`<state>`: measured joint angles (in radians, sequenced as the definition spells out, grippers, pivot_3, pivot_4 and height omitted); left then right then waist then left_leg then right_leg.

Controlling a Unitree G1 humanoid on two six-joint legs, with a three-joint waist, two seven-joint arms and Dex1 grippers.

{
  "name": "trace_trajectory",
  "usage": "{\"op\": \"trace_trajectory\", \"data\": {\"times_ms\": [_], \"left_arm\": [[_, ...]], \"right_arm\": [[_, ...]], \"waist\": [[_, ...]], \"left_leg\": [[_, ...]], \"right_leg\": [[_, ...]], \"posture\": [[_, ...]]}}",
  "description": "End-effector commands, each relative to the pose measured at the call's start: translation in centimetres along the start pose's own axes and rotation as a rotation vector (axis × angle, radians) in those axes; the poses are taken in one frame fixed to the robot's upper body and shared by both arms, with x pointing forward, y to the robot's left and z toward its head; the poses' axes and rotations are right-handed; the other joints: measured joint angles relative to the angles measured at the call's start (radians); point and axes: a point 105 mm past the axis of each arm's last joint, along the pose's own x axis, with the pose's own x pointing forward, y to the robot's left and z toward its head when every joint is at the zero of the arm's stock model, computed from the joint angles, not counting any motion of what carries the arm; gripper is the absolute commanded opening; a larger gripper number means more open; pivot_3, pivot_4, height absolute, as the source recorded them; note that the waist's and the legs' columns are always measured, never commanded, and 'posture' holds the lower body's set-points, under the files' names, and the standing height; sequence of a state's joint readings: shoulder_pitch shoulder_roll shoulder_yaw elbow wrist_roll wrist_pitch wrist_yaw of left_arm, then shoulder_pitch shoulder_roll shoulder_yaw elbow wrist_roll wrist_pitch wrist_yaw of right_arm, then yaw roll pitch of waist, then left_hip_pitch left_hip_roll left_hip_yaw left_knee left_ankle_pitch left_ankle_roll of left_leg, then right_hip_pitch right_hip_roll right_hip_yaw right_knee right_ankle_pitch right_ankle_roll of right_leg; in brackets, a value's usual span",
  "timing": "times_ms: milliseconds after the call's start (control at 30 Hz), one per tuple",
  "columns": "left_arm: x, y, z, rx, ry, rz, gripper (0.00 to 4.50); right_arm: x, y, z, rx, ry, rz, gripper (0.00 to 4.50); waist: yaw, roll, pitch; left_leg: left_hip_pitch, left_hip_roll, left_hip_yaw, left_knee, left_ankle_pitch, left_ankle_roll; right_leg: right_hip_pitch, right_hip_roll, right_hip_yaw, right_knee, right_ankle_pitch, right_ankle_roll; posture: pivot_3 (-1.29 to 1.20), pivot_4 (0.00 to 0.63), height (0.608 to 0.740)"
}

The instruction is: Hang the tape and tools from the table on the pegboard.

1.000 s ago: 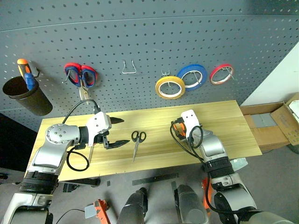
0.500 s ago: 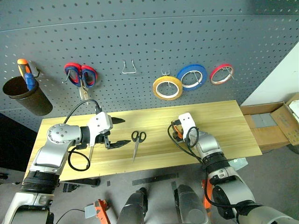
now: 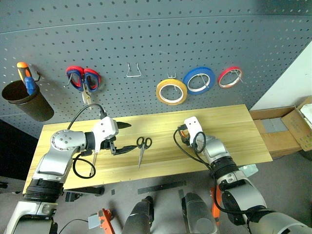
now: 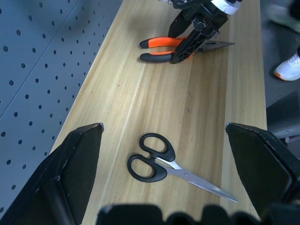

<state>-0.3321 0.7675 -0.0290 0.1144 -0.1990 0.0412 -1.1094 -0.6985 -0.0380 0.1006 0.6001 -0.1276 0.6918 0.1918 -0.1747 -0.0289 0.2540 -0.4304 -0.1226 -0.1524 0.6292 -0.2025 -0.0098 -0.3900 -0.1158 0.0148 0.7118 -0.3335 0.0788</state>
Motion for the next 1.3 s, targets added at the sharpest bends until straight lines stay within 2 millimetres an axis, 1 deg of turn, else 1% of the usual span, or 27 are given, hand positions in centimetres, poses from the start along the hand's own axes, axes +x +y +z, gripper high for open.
{"op": "trace_trajectory", "data": {"times_ms": [33,100,167,267,333,467,500,567,667,800,967,1067,1167,1300], "left_arm": [[-1.9,1.9,0.5,-0.024,-0.056,0.148,4.50],[-2.3,2.3,0.5,-0.034,-0.068,0.199,4.50],[-2.9,2.7,0.6,-0.049,-0.091,0.251,4.50],[-4.2,3.2,0.6,-0.101,-0.149,0.350,4.50],[-4.7,2.9,0.6,-0.120,-0.165,0.364,4.50],[-5.5,2.2,0.3,-0.163,-0.190,0.392,4.50],[-5.9,2.4,0.2,-0.169,-0.204,0.432,4.50],[-6.5,1.8,0.1,-0.212,-0.233,0.436,4.50],[-6.8,1.6,0.4,-0.226,-0.261,0.473,4.50],[-7.3,1.9,1.0,-0.269,-0.332,0.542,4.50],[-8.0,2.3,1.6,-0.304,-0.388,0.616,4.50],[-8.4,2.6,2.0,-0.302,-0.409,0.657,4.50],[-8.6,2.8,2.6,-0.306,-0.432,0.673,4.50],[-8.8,3.0,3.2,-0.289,-0.443,0.699,4.50]], "right_arm": [[-1.1,0.4,1.7,0.003,-0.072,0.005,2.64],[-2.0,0.7,2.6,0.018,-0.116,0.022,2.64],[-3.4,1.7,3.4,0.021,-0.173,0.066,2.63],[-6.5,4.2,4.9,0.007,-0.324,0.196,2.63],[-8.0,5.0,5.4,-0.024,-0.388,0.229,2.63],[-11.2,7.2,6.2,-0.044,-0.462,0.356,2.63],[-12.1,7.7,6.7,-0.081,-0.500,0.378,2.63],[-14.0,8.7,7.9,-0.129,-0.576,0.420,2.63],[-15.9,9.2,10.2,-0.172,-0.687,0.434,2.63],[-17.9,9.2,13.9,-0.199,-0.827,0.414,2.63],[-20.0,9.9,18.9,-0.216,-0.997,0.399,2.63],[-21.3,10.6,22.0,-0.205,-1.088,0.407,2.63],[-22.2,11.6,24.2,-0.226,-1.158,0.416,2.63],[-22.5,12.4,26.0,-0.239,-1.209,0.426,2.63]], "waist": [[-0.002,0.000,0.000],[-0.003,0.000,0.000],[-0.003,0.000,0.000],[-0.004,0.000,0.000],[-0.004,0.000,0.000],[0.005,0.000,0.000],[0.009,0.000,0.000],[0.014,0.000,0.000],[0.022,0.000,0.000],[0.037,0.000,0.000],[0.035,0.000,0.000],[0.035,0.000,0.000],[0.035,0.000,0.001],[0.037,0.000,0.002]], "left_leg": [[0.000,0.000,0.000,0.000,0.000,0.000],[0.000,0.000,0.000,0.000,0.000,0.000],[0.000,0.000,0.000,-0.001,0.000,0.000],[0.000,0.000,0.000,-0.001,0.000,0.000],[0.000,0.001,0.000,-0.001,0.000,0.000],[0.000,0.002,0.000,-0.001,-0.002,0.003],[0.000,0.002,0.000,-0.001,-0.002,0.003],[0.000,0.002,0.000,-0.001,-0.002,0.004],[0.000,0.006,0.001,-0.001,-0.003,0.003],[0.000,0.012,0.002,-0.001,-0.003,0.002],[0.000,0.014,0.003,-0.001,-0.003,0.001],[0.000,0.014,0.005,-0.001,-0.003,0.001],[0.000,0.014,0.006,-0.001,-0.003,0.000],[0.000,0.014,0.006,-0.002,-0.004,0.000]], "right_leg": [[0.000,0.000,0.000,0.000,0.000,0.000],[-0.001,0.000,0.000,0.000,0.000,0.000],[-0.001,0.000,0.000,0.000,0.000,0.000],[-0.001,0.000,0.001,0.000,0.000,0.000],[-0.001,0.000,0.001,0.000,0.000,0.000],[-0.002,0.000,0.001,0.000,0.000,0.000],[-0.002,0.000,0.001,0.000,0.000,0.000],[-0.002,0.000,0.001,0.000,0.000,0.000],[-0.002,0.001,0.000,-0.001,0.001,-0.002],[-0.003,0.007,0.000,-0.003,0.004,-0.007],[-0.004,0.008,0.001,-0.003,0.005,-0.008],[-0.006,0.009,0.000,-0.002,0.005,-0.009],[-0.006,0.009,0.001,-0.002,0.005,-0.009],[-0.007,0.008,0.001,-0.002,0.005,-0.009]], "posture": [[-0.19,0.253,0.740],[-0.19,0.255,0.740],[-0.19,0.257,0.740],[-0.18,0.261,0.740],[-0.18,0.262,0.740],[-0.17,0.267,0.740],[-0.17,0.267,0.740],[-0.17,0.270,0.740],[-0.17,0.272,0.740],[-0.16,0.274,0.740],[-0.15,0.282,0.740],[-0.14,0.286,0.740],[-0.14,0.289,0.740],[-0.11,0.301,0.740]]}}
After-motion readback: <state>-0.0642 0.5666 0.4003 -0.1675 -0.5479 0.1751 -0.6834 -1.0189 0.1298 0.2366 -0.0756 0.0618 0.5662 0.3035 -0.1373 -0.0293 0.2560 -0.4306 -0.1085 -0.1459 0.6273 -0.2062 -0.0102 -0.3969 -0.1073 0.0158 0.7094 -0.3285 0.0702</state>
